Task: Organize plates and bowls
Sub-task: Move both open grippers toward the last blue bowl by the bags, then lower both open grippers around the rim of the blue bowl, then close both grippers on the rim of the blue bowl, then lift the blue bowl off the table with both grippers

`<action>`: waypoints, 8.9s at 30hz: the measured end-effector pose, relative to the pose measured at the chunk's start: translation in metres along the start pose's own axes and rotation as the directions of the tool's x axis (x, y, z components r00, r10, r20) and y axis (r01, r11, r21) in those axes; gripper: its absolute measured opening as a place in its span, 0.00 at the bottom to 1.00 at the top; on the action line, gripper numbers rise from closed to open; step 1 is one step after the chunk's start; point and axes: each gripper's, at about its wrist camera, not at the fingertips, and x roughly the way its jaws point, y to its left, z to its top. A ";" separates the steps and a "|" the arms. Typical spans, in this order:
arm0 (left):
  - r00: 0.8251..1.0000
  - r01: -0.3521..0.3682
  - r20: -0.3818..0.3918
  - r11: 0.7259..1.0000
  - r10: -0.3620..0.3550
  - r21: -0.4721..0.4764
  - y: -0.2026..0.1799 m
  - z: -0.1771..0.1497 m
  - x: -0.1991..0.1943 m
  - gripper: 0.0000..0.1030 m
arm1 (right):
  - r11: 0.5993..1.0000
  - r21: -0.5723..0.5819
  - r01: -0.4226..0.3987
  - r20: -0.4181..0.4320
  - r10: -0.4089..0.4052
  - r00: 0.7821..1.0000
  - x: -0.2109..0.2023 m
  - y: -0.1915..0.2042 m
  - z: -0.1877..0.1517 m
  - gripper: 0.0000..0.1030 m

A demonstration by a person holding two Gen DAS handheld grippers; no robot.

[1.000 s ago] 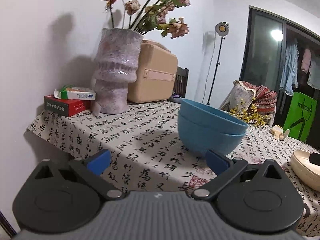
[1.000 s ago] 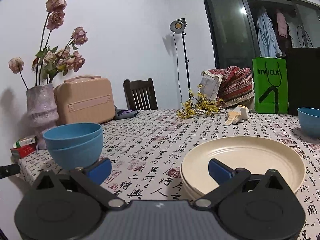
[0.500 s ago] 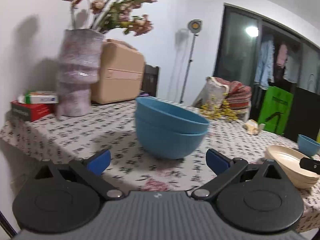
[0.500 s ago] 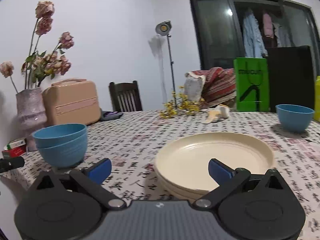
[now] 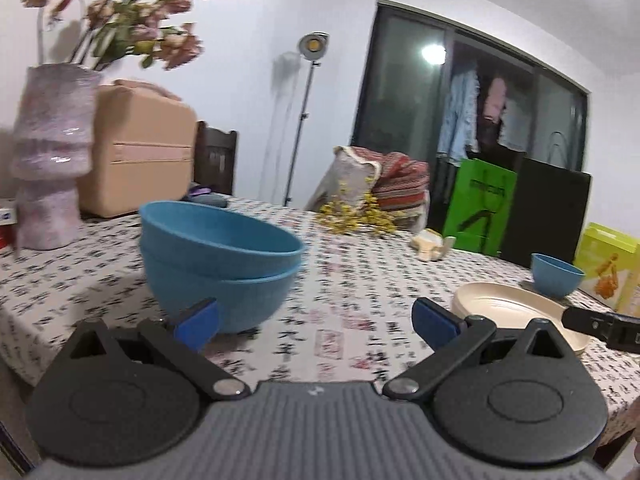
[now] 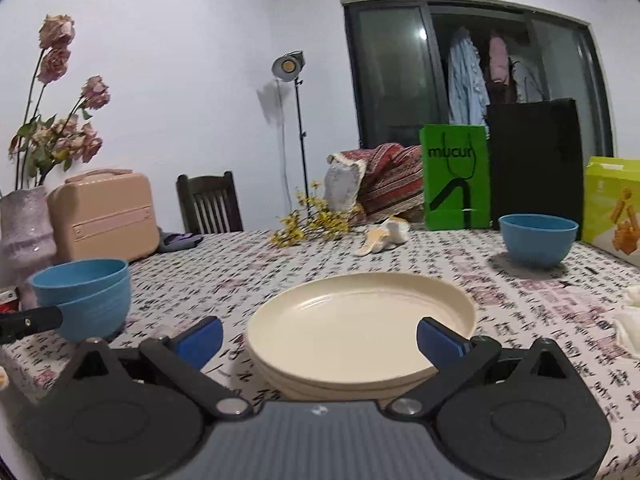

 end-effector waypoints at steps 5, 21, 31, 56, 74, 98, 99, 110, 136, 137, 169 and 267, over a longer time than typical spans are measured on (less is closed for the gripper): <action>0.998 0.055 -0.001 0.998 -0.055 0.020 -0.015 0.004 0.006 1.00 | 0.999 0.008 0.032 0.041 -0.032 0.999 -0.005 -0.007 0.011 1.00; 0.981 0.192 0.001 0.980 -0.193 0.058 -0.058 0.023 0.034 1.00 | 0.995 0.028 0.098 0.072 -0.100 0.992 -0.011 -0.022 0.034 1.00; 0.971 0.237 0.008 0.969 -0.238 0.074 -0.105 0.039 0.067 1.00 | 0.992 0.009 0.124 0.067 -0.124 0.990 0.007 -0.046 0.049 1.00; 0.941 0.338 -0.081 0.932 -0.330 0.131 -0.222 0.090 0.158 1.00 | 0.967 0.071 0.244 0.066 -0.249 0.966 0.067 -0.150 0.110 1.00; 0.934 0.346 -0.147 0.926 -0.325 0.152 -0.296 0.121 0.236 1.00 | 0.937 0.132 0.322 0.038 -0.329 0.943 0.119 -0.220 0.162 1.00; 0.959 0.213 -0.210 0.973 -0.190 0.090 -0.366 0.127 0.343 1.00 | 0.871 0.300 0.389 0.009 -0.410 0.912 0.196 -0.310 0.191 1.00; 0.959 0.206 -0.216 0.975 -0.183 0.085 -0.368 0.126 0.347 1.00 | 0.867 0.308 0.392 0.008 -0.414 0.910 0.199 -0.314 0.189 1.00; 0.959 0.150 -0.254 0.984 -0.122 0.093 -0.403 0.097 0.388 1.00 | 0.833 0.342 0.435 -0.089 -0.432 0.897 0.222 -0.362 0.151 1.00; 0.892 0.201 -0.415 0.980 -0.176 0.016 -0.413 0.030 0.435 1.00 | 0.794 0.317 0.518 -0.257 -0.454 0.853 0.254 -0.380 0.118 1.00; 0.889 0.201 -0.423 0.980 -0.176 0.014 -0.412 0.029 0.436 1.00 | 0.793 0.314 0.522 -0.264 -0.455 0.851 0.255 -0.381 0.117 0.99; 0.804 0.309 -0.540 0.951 -0.250 0.020 -0.422 0.016 0.444 0.66 | 0.796 0.388 0.464 -0.447 -0.278 0.850 0.285 -0.389 0.093 0.40; 0.914 0.355 -0.278 0.915 -0.296 0.191 -0.405 0.076 0.365 0.16 | 0.799 0.529 0.285 -0.160 -0.236 0.958 0.232 -0.331 0.139 0.14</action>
